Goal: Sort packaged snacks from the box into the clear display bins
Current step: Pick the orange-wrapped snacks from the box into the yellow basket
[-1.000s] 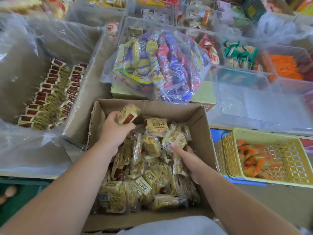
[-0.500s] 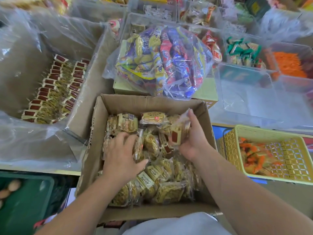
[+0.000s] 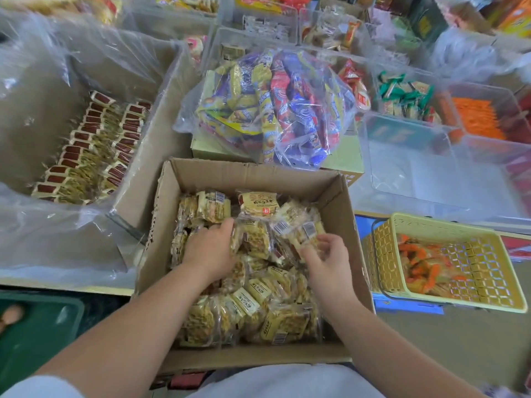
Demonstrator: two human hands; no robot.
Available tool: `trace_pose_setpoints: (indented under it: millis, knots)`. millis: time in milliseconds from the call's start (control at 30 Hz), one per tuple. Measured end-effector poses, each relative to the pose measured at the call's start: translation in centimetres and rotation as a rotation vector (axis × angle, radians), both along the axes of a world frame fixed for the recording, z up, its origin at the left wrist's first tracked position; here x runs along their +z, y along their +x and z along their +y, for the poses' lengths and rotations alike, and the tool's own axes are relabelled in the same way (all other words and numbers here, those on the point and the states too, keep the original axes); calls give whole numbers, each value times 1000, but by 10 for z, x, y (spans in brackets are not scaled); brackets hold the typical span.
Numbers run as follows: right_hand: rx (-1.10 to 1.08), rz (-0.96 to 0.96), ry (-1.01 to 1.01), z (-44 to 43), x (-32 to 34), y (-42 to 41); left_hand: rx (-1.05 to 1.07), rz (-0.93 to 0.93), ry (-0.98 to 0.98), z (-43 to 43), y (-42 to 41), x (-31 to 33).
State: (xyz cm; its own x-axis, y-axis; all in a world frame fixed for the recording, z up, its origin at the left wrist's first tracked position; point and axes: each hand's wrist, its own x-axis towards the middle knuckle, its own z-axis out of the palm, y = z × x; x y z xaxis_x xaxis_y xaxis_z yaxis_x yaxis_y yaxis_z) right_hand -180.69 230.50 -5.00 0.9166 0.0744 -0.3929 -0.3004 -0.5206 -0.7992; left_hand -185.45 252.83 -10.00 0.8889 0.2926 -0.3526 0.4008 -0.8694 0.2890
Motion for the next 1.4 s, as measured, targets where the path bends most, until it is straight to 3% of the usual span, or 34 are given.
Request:
trace_pose_setpoints:
  millis: [100,267,433,633,933,1000,1067,1133,1200,1267,1333,1400]
  knots:
    - [320,-110,-91,2,-3,-12,111,-23,-138,9,4,9]
    - [890,-79,-254,41,-8,-8,310,-241,-415,35,-7,36]
    - [1115,-41,-475,96,-37,2,388,-500,-526,51,-18,64]
    - [1264,-211,-826,123,-69,10,447,-610,-445,59,-29,59]
    - [1461,-291,-970,100,-80,17,537,-594,-332,46,-1,46]
    - [1456,-266,-964,92,-79,16,457,-563,-167,44,1,49]
    - [1399,-180,-850,83,-73,16,255,-650,64,39,-4,50]
    - [1337,-146,-727,71,-63,17,65,-686,140,30,-14,45]
    - [1301,-181,-671,56,-49,18,-42,-493,-13,16,-26,38]
    - [1255,-238,-644,39,-34,20,-79,-124,-168,7,-34,26]
    - [1173,-287,-626,21,-20,21,-185,211,-121,8,-34,13]
    - [1062,-317,-593,4,-7,24,-292,418,-24,10,-31,7]
